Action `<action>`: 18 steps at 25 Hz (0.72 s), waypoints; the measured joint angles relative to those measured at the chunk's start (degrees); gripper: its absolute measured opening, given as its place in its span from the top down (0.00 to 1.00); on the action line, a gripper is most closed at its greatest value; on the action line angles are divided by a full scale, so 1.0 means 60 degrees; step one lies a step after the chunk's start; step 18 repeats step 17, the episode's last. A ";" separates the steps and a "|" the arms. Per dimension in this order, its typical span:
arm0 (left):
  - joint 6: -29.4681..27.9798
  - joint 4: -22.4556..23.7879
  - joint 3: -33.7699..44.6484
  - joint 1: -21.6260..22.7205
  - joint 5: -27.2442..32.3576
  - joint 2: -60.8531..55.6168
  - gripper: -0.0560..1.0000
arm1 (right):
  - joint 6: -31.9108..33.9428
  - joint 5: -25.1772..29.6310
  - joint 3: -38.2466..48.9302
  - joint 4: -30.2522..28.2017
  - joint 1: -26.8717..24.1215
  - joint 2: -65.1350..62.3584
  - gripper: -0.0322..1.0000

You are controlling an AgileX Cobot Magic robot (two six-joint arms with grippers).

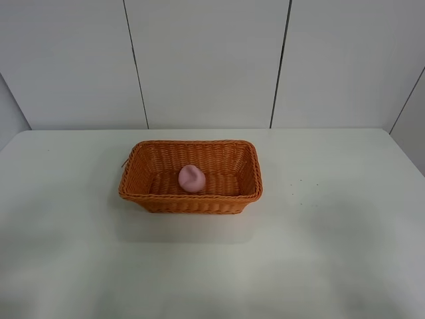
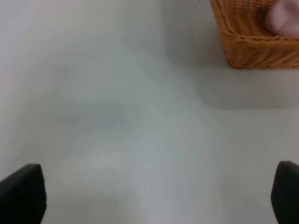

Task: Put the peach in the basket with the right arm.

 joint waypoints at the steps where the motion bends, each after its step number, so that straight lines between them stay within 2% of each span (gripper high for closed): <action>1: 0.0000 0.0000 0.0000 0.0000 0.0000 0.0000 0.01 | 0.0000 0.0000 0.0000 0.0000 0.0011 0.0000 0.30; 18: 0.0000 0.0010 0.0000 0.0000 0.0000 0.0000 0.01 | 0.0000 0.0000 0.0000 -0.0011 0.0011 0.0000 0.30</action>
